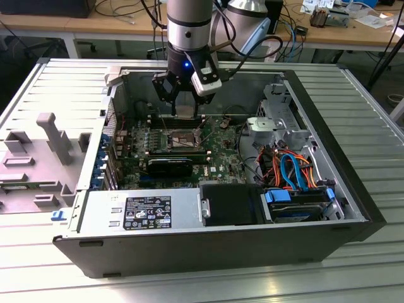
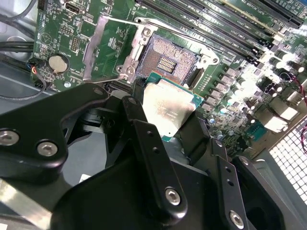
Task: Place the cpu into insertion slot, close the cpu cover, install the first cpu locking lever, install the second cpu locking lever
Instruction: 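Place the cpu into insertion slot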
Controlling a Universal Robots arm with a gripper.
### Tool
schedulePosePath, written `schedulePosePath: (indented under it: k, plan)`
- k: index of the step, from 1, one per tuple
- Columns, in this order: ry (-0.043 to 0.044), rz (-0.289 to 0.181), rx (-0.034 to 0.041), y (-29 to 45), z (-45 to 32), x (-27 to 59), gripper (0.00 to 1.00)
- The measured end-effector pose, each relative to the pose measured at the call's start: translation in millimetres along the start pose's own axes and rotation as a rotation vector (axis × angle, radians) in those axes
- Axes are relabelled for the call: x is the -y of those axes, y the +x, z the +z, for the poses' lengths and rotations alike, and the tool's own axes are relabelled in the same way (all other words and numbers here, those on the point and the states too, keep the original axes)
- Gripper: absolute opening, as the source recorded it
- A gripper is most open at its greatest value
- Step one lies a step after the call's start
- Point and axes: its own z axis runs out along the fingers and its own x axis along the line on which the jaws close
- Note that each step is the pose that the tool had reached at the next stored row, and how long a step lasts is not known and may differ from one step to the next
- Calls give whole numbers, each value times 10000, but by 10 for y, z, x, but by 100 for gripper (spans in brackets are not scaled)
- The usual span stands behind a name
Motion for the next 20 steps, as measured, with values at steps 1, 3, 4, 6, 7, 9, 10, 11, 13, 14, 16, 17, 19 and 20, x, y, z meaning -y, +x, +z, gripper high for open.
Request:
schedulePosePath:
  k: [1, 3, 4, 6, 7, 9, 10, 11, 13, 14, 16, 17, 19, 20]
  plan:
    - [1, 12, 1, 0, 1, 0, 55]
    - [2, 44, 2, 0, 6, 0, 55]
    - [2, 59, 3, 0, 8, 0, 55]
    - [0, 85, 3, 0, 14, 1, 55]
    - [0, 97, 4, 0, 16, 1, 55]
    - [1, 113, 4, 0, 21, 1, 55]
    - [0, 119, 5, 0, 24, 1, 55]
    - [0, 126, 5, 0, 26, 1, 55]
    - [0, 142, 6, -1, 29, 1, 55]
    - [0, 168, 7, 0, 32, 1, 55]
    - [1, 194, 8, -1, 34, 1, 55]
    - [1, 219, 9, -1, 37, 2, 55]
    - [0, 270, 11, -1, 44, 2, 55]
    - [0, 287, 12, -1, 47, 2, 55]
